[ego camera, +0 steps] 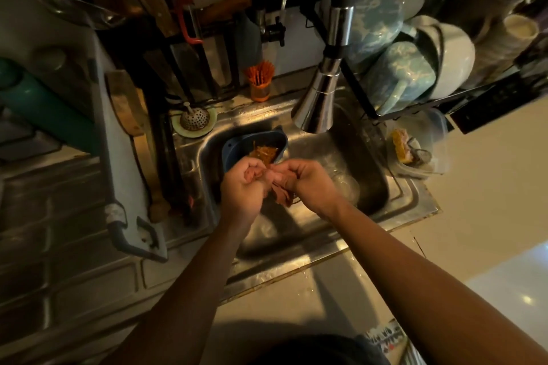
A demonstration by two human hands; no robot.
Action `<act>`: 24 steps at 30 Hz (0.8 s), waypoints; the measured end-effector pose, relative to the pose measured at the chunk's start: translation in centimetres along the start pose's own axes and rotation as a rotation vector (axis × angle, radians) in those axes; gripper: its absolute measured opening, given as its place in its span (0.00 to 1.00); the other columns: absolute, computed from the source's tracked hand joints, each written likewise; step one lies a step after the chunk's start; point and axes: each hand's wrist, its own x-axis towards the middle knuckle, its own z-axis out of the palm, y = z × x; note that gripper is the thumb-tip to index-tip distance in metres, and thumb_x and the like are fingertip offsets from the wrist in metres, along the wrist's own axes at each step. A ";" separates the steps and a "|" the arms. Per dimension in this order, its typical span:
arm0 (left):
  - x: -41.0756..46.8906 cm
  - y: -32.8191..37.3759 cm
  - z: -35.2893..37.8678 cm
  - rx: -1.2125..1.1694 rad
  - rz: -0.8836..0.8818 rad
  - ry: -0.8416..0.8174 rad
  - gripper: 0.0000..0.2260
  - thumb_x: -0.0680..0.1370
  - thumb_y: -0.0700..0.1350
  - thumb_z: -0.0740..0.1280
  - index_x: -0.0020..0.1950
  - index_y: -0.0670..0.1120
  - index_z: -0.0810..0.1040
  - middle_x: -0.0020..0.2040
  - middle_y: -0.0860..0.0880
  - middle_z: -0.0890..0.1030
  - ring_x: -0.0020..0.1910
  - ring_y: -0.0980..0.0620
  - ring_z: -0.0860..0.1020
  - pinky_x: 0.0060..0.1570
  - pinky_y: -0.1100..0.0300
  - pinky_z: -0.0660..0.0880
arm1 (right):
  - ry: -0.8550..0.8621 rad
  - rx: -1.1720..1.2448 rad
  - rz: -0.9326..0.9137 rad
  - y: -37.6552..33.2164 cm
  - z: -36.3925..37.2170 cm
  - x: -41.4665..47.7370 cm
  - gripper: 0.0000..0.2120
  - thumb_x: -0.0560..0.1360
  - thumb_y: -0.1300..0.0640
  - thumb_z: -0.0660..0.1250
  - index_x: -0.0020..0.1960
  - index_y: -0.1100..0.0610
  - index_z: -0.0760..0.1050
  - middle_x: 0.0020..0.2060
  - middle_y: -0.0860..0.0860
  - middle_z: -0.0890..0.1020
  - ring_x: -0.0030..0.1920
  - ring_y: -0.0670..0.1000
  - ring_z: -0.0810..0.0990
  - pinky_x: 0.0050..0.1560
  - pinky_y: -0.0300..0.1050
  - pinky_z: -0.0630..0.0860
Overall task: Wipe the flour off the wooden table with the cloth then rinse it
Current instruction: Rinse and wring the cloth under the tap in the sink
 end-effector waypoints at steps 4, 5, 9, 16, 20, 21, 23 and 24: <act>-0.1 0.2 1.3 -0.046 -0.131 0.055 0.09 0.77 0.32 0.65 0.41 0.44 0.78 0.33 0.48 0.78 0.33 0.51 0.75 0.31 0.61 0.72 | 0.096 -0.549 -0.137 0.5 -0.6 -0.3 0.04 0.75 0.65 0.72 0.43 0.58 0.79 0.38 0.51 0.84 0.40 0.52 0.83 0.41 0.48 0.78; -0.1 0.2 1.6 -0.049 -0.155 0.057 0.08 0.77 0.32 0.65 0.42 0.43 0.78 0.34 0.47 0.79 0.33 0.51 0.76 0.32 0.59 0.74 | 0.148 -0.670 -0.201 1.0 -0.6 -0.5 0.04 0.75 0.65 0.72 0.44 0.58 0.79 0.39 0.52 0.85 0.41 0.54 0.83 0.41 0.46 0.76; -0.3 0.2 2.4 -0.098 -0.245 0.035 0.05 0.77 0.31 0.65 0.46 0.39 0.79 0.37 0.42 0.83 0.36 0.47 0.81 0.37 0.55 0.79 | 0.243 -0.808 -0.463 3.3 -0.8 -1.0 0.05 0.72 0.67 0.70 0.45 0.59 0.79 0.36 0.54 0.83 0.37 0.56 0.82 0.37 0.48 0.78; 0.9 0.3 1.4 -0.017 -0.117 0.147 0.07 0.76 0.37 0.70 0.43 0.48 0.77 0.43 0.45 0.83 0.42 0.49 0.80 0.40 0.56 0.77 | 0.012 -0.029 0.155 1.7 -3.0 -1.7 0.12 0.82 0.45 0.62 0.63 0.46 0.76 0.56 0.54 0.83 0.54 0.54 0.85 0.54 0.49 0.83; 0.6 0.6 1.1 0.054 0.084 0.113 0.06 0.76 0.39 0.71 0.44 0.49 0.76 0.41 0.46 0.81 0.39 0.54 0.79 0.40 0.58 0.76 | -0.097 0.314 0.423 0.5 -3.1 -1.5 0.22 0.82 0.38 0.57 0.65 0.51 0.77 0.45 0.56 0.84 0.42 0.53 0.84 0.45 0.45 0.83; 0.4 0.4 1.0 0.068 0.118 0.084 0.07 0.75 0.40 0.71 0.43 0.50 0.76 0.39 0.47 0.81 0.38 0.54 0.78 0.39 0.58 0.76 | -0.090 0.355 0.416 0.4 -3.0 -1.1 0.21 0.82 0.39 0.59 0.63 0.54 0.78 0.43 0.55 0.83 0.40 0.51 0.82 0.44 0.43 0.82; 0.1 -0.3 0.9 0.105 0.141 0.051 0.08 0.75 0.39 0.72 0.43 0.50 0.75 0.37 0.50 0.80 0.36 0.57 0.78 0.38 0.59 0.74 | -0.061 0.396 0.375 0.1 -2.6 -0.3 0.19 0.83 0.45 0.61 0.60 0.59 0.79 0.43 0.55 0.83 0.39 0.48 0.80 0.44 0.41 0.81; 0.0 -0.6 0.8 0.136 0.149 0.051 0.08 0.75 0.39 0.72 0.43 0.49 0.75 0.37 0.51 0.80 0.36 0.58 0.78 0.38 0.60 0.74 | -0.057 0.378 0.345 0.1 -2.5 0.0 0.16 0.83 0.50 0.62 0.60 0.61 0.78 0.43 0.55 0.84 0.39 0.47 0.80 0.44 0.40 0.81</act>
